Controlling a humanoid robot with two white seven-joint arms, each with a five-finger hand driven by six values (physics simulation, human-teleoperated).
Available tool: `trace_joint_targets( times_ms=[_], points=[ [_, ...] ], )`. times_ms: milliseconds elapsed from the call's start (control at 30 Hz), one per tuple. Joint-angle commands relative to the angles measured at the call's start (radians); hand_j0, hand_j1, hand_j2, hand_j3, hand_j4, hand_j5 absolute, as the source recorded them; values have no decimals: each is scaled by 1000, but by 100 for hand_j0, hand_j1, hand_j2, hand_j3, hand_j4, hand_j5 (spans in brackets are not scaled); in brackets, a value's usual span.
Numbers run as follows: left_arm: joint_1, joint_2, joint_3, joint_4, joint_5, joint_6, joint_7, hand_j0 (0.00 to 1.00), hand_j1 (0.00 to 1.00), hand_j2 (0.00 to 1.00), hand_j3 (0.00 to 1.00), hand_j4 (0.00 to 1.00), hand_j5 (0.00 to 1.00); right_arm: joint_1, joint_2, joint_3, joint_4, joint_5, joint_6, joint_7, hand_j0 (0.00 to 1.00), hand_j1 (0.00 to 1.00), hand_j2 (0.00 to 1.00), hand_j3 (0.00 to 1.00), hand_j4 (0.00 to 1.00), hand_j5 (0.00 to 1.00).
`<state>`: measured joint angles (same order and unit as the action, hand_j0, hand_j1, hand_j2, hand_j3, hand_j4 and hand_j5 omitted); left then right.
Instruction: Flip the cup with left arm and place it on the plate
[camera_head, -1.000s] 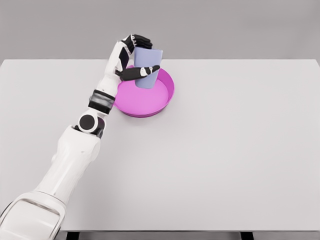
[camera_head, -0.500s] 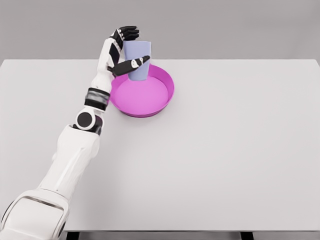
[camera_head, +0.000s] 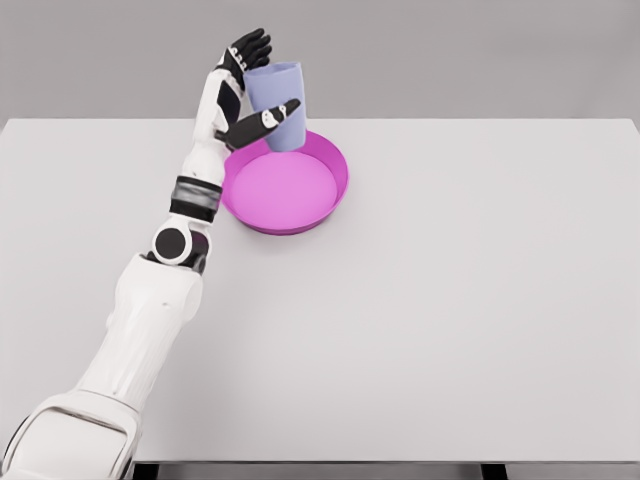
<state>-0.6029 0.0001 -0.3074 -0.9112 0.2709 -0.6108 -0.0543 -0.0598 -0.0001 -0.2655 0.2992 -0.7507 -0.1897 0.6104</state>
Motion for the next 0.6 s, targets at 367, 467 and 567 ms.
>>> trace_joint_targets(
  times_ms=[367,467,567],
  points=[
    [5,0,4,-8,-1,0,-22,86,86,86,86,86,86,0,0,0,0,1,0,0,100,100,100,100,100,100],
    [5,0,13,-11,-1,0,-22,86,86,86,86,86,86,0,0,0,0,1,0,0,100,100,100,100,100,100],
    [5,0,36,-14,1,0,-21,86,86,86,86,86,86,0,0,0,0,1,0,0,100,100,100,100,100,100]
  ],
)
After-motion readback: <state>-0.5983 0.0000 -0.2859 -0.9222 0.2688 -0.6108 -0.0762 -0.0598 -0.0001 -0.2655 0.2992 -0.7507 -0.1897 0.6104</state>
